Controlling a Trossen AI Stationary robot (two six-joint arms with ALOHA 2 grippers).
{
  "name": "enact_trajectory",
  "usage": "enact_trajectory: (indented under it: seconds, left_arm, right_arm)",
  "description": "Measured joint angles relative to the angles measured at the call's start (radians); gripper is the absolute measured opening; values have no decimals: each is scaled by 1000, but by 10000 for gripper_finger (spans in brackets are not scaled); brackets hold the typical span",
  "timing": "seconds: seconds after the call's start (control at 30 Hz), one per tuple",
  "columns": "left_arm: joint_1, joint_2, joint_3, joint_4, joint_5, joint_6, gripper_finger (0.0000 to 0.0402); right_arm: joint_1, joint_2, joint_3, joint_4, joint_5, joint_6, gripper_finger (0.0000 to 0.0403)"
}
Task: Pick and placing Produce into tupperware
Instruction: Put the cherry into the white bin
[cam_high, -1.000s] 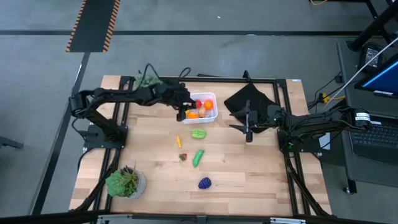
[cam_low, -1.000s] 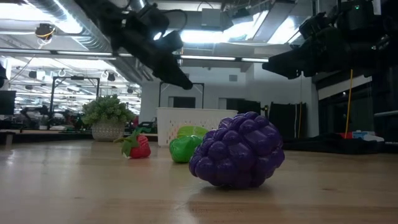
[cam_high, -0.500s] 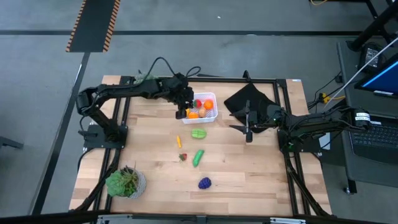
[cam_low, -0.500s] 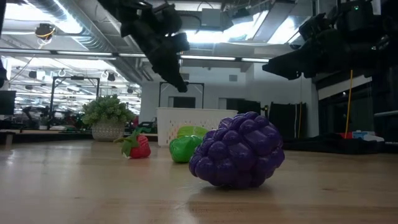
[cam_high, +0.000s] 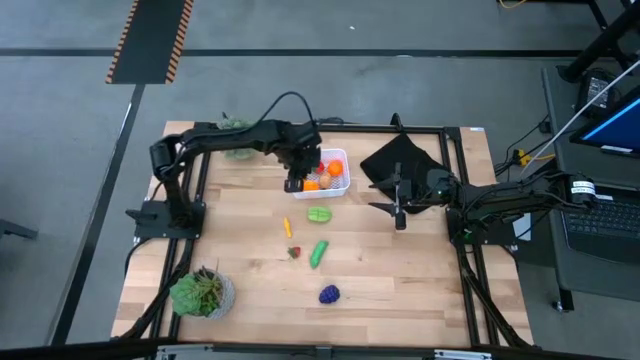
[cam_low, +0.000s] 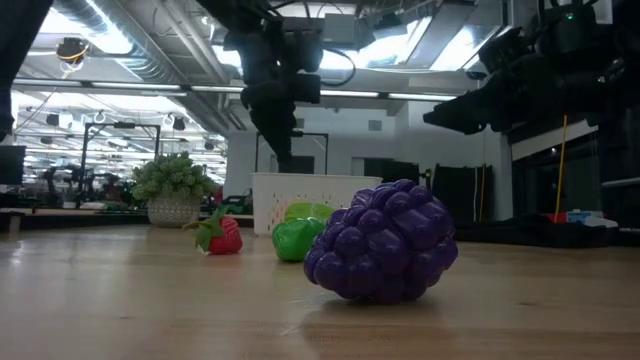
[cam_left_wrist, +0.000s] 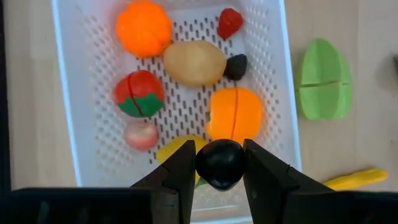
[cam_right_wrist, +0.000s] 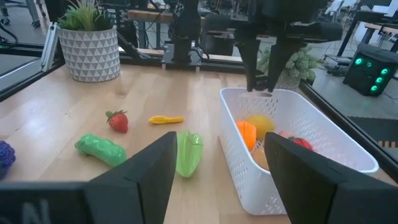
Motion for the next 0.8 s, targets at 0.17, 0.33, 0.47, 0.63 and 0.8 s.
enact_trajectory:
  seconds: [0.17, 0.33, 0.47, 0.63, 0.8]
  left_arm:
    - [-17, 15, 14, -26, -1, 18, 101]
    - [-32, 15, 15, -34, -1, 32, 101]
    - [-49, 40, 14, -35, -1, 52, 101]
    - [-70, 94, 14, -34, -31, 115, 101]
    - [-88, 128, 14, -39, -99, 170, 103]
  right_arm:
    - [0, 0, 0, -1, 0, 0, 243]
    - [0, 0, 0, -1, 0, 0, 243]
    - [0, 0, 0, -1, 0, 0, 243]
    - [0, 0, 0, -9, 0, 1, 243]
    - [0, 0, 0, -25, 0, 0, 243]
